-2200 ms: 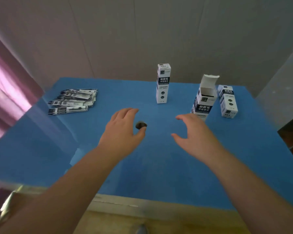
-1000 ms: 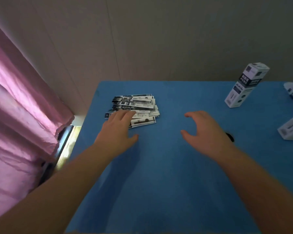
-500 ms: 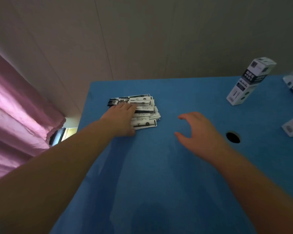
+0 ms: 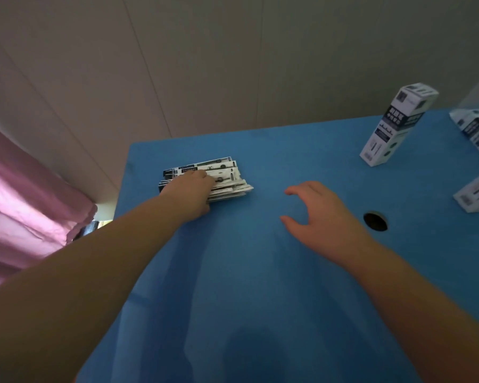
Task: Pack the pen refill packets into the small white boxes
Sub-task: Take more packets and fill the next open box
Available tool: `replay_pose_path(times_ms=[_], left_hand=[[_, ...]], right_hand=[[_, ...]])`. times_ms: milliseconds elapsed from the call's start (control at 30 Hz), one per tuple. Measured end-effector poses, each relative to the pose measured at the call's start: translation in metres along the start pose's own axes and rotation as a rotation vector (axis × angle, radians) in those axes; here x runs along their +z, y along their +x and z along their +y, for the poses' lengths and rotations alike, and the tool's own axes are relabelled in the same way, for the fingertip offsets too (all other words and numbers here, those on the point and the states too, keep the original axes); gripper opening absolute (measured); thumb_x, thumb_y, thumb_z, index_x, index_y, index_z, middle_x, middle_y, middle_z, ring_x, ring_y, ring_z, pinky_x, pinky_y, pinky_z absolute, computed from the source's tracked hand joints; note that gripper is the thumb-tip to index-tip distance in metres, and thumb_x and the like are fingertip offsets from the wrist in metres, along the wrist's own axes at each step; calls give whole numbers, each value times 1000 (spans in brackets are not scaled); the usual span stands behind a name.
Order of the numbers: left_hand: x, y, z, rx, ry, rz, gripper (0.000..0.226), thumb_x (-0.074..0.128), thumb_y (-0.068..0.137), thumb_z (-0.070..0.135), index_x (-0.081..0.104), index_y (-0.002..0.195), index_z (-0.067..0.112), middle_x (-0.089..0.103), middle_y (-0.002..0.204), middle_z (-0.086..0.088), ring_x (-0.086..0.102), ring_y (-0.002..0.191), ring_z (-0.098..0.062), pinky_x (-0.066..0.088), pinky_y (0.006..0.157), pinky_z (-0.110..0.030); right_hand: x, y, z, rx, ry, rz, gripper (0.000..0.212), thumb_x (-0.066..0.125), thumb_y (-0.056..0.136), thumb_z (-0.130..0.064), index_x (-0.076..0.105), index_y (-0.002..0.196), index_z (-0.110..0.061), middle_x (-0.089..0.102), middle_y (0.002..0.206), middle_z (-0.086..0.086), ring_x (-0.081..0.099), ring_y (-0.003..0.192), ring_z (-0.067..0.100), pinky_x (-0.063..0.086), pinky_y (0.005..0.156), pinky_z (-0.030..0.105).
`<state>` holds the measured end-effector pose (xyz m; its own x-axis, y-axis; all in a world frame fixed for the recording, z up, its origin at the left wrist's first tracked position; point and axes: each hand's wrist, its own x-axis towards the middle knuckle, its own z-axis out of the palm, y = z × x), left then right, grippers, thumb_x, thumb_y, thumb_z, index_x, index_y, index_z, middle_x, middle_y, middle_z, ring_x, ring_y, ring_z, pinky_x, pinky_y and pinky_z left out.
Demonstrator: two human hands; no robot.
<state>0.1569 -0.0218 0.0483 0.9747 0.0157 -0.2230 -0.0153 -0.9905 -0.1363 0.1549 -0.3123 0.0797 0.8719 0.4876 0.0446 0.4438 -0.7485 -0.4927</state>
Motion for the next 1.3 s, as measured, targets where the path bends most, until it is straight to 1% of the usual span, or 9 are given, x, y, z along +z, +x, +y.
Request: replay_pose_path(times_ms=[267,433,633,767,867,967,1133,1200,1300], left_hand=[[14,-2,1,-3,-22,54,38,68,87,22,59,123,14,58,123,-8,53,117,-30,48,94,-41],[14,-6,-5,-14,-64,26,53,69,84,21,55,135,18,55,130,-7,54,120,-30,49,97,-41],[9,-6,3,-78,19,-12,34,62,88,12,56,121,14,61,117,-8,60,109,-29,48,82,-38],[7,-7,6,-81,31,-30,27,63,87,20,60,114,17,62,111,-6,63,101,-28,50,77,-36],[6,-8,7,-103,18,-48,20,63,86,24,55,103,20,55,97,-2,57,89,-25,45,70,-33],[9,-7,10,-117,-17,-62,19,62,87,21,58,105,19,51,88,3,55,86,-22,44,70,-32],[12,-11,10,-101,-68,-24,27,59,88,13,58,114,19,56,116,-6,63,105,-29,51,81,-38],[13,-13,10,-98,-73,-12,23,58,88,13,54,108,20,57,116,-6,63,102,-29,50,79,-38],[11,-14,12,-92,-38,-19,18,59,86,16,51,100,23,61,101,0,59,91,-23,47,72,-33]], right_hand=[[0,-1,0,7,-1,-7,48,70,90,-33,57,135,-20,52,136,-1,49,130,19,39,110,33],[0,-7,-2,9,11,-22,49,69,91,-35,55,136,-23,50,138,-4,46,133,17,38,111,33],[-6,-16,-3,3,8,-16,49,69,91,-34,55,136,-22,51,137,-3,46,132,17,39,111,35],[-11,-23,-1,11,-6,-16,48,70,91,-33,56,136,-20,52,136,-1,47,131,18,39,110,36],[-15,-28,-2,10,-11,-13,48,69,92,-33,56,136,-20,52,137,-1,47,132,17,38,111,35],[-18,-34,-3,7,-15,-15,49,69,92,-32,55,137,-20,51,138,-1,47,131,18,38,111,34],[-23,-44,0,2,-25,-7,47,69,92,-33,56,136,-20,52,137,-1,47,130,17,36,111,30],[-24,-48,1,2,-22,-3,47,69,92,-33,56,136,-21,51,138,-2,47,130,16,36,110,30],[-25,-54,2,-2,-26,-13,47,68,93,-34,55,136,-22,51,138,-4,46,131,15,37,111,31]])
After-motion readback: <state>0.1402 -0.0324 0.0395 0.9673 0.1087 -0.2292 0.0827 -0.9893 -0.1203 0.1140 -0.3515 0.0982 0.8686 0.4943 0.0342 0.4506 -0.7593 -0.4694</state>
